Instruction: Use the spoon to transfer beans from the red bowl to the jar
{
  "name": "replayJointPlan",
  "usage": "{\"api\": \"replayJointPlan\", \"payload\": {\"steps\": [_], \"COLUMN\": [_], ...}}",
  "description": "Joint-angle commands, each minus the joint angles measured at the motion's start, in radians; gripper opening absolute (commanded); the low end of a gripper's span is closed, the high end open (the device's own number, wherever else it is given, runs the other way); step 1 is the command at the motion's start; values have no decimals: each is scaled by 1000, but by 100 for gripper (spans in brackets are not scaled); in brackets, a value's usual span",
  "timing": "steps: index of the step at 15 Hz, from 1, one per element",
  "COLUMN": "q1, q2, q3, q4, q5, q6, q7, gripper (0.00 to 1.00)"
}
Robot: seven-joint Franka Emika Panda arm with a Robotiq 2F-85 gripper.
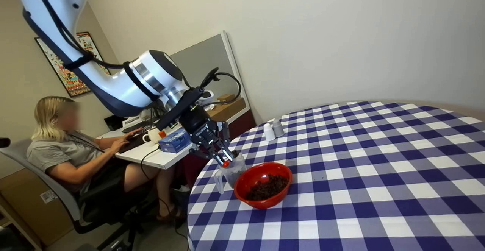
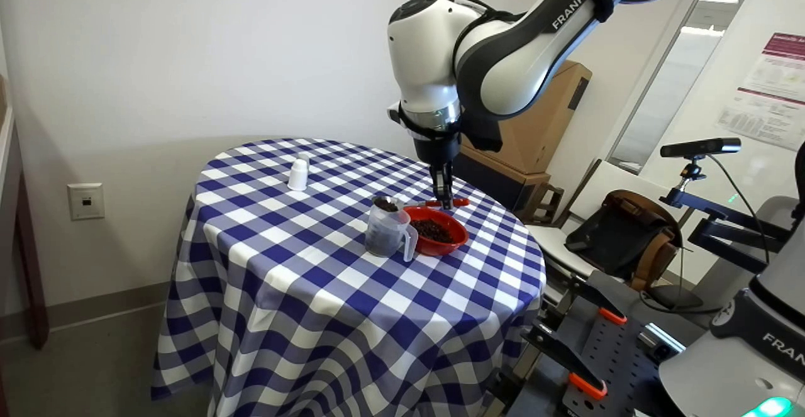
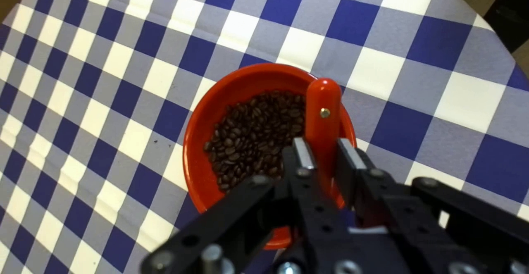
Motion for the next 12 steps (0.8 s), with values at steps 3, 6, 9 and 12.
{"api": "replayJointPlan", "payload": {"steps": [3,6,9,12], "q1": [21,22,22,22], "q2": [-19,-22,-26,-30], "q3": [-2,4,13,23], "q4": [-39,-55,-71,-87], "q5": [-153,-236,-311,-389], "q6": [-10,-17,-23,-26], "q7": [103,147,188,228], "gripper": [6,6,6,6]}}
